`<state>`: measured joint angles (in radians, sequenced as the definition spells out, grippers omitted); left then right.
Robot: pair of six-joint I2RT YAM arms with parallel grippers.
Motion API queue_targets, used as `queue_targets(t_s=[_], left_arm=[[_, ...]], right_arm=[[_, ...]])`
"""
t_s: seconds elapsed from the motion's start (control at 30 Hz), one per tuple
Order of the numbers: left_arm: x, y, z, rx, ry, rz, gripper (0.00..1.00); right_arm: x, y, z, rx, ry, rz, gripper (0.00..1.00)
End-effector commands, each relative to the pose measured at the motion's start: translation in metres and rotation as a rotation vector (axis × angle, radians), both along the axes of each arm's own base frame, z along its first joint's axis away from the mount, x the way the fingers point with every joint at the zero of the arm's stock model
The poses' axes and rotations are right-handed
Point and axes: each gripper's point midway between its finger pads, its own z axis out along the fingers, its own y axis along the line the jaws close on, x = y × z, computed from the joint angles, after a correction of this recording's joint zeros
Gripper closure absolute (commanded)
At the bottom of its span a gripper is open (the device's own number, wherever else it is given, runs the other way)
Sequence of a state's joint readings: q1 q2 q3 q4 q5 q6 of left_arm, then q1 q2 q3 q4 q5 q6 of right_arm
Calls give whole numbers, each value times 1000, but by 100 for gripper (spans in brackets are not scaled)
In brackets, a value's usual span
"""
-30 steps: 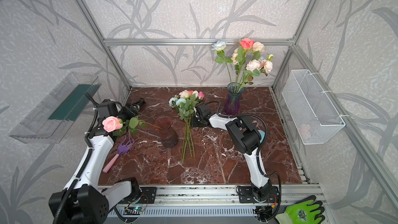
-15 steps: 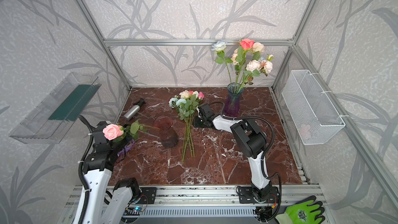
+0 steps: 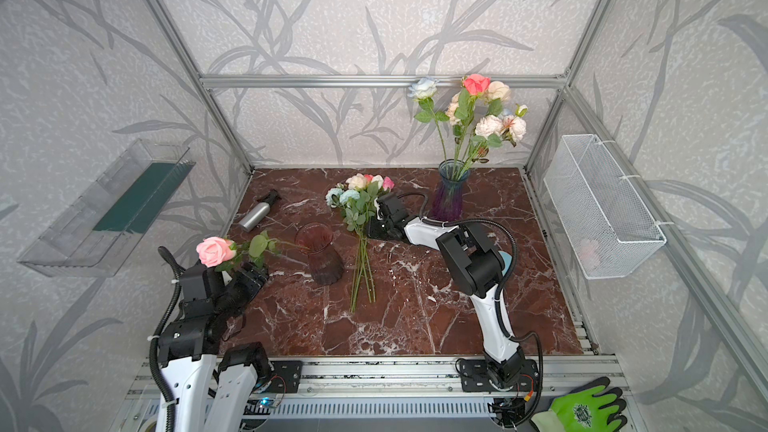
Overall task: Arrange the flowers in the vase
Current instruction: 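Grasp a cream rose stem in the bunch with the right gripper, then lift the cream rose up out of the bunch with the right gripper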
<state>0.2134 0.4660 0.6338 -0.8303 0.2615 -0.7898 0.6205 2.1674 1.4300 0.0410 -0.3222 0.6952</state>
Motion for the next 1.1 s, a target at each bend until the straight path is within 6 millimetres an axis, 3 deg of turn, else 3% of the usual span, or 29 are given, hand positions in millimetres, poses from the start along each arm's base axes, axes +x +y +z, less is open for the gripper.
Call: queue_targets(t_s=[0.0, 0.2, 0.5, 0.83, 1.07], left_arm=[[-4, -18, -10, -103, 22, -52, 28], [-2, -32, -23, -168, 29, -104, 34], [8, -57, -29, -221, 16, -231, 36], [8, -76, -41, -185, 31, -304, 36], [10, -78, -49, -185, 21, -304, 36]], right_arm=[[4, 1, 0, 8, 15, -9, 76], [3, 0, 15, 56, -10, -14, 98], [-8, -28, 77, 108, -132, -74, 100], [-19, -58, 130, 121, -265, -130, 100], [-37, -76, 228, 157, -525, -117, 100]])
